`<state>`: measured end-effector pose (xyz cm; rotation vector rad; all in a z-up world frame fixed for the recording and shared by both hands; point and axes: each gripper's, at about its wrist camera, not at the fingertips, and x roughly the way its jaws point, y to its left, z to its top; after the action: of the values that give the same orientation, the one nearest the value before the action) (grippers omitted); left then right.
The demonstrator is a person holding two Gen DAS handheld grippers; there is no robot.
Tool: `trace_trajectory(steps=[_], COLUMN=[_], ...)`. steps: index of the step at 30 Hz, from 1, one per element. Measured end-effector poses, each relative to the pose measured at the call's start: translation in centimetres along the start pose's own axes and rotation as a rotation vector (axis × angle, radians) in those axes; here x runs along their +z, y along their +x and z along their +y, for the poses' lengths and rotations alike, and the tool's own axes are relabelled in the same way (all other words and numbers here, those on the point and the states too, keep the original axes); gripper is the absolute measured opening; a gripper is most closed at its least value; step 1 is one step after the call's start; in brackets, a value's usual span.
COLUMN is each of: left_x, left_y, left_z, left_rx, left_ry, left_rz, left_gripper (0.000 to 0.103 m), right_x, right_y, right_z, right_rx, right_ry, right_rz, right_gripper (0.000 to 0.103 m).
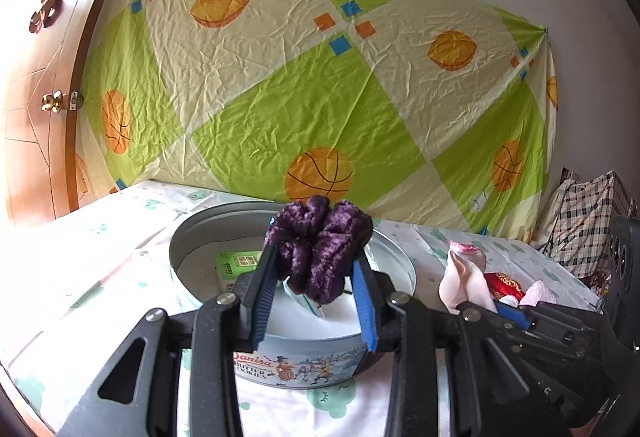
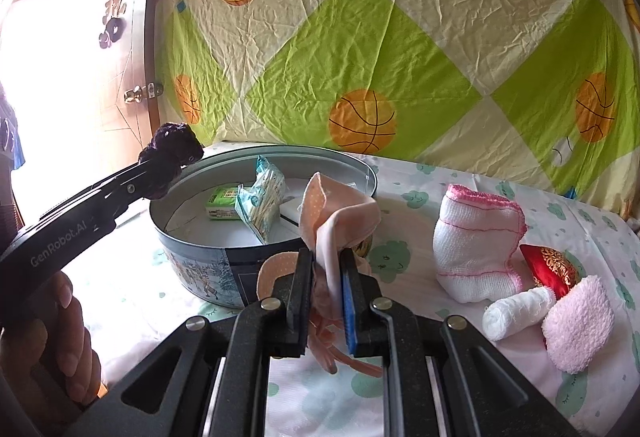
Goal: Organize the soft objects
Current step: 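Carry the scrunchie over the tin with the left tool while the right tool carries the pink cloth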
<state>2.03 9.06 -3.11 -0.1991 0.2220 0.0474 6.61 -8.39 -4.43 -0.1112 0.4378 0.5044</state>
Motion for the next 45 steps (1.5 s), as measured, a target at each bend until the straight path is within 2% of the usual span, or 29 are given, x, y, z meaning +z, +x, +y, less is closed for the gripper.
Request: trace_trajectory(steps=[8, 22, 32, 45], left_x=[1.8, 3.5, 5.5, 6.6], left_y=[0.9, 4.4, 8.3, 14.5], left_z=[1.4, 2.6, 4.5, 5.4], left_rx=[0.019, 0.026, -0.026, 0.034], left_ry=[0.012, 0.047, -0.018, -0.027], left_rz=[0.026, 0.131, 0.283, 0.485], left_gripper=[0.035, 0.035, 0.035, 0.035], right_x=[2.6, 6.8, 9.3, 9.6], right_y=[0.7, 4.1, 8.1, 14.5], right_z=[0.7, 0.7, -0.6, -0.6], right_rx=[0.013, 0.038, 0.081, 0.094], right_ry=[-0.045, -0.076, -0.046, -0.053], right_rz=[-0.015, 0.013, 0.082, 0.23], right_gripper=[0.015, 0.015, 0.015, 0.015])
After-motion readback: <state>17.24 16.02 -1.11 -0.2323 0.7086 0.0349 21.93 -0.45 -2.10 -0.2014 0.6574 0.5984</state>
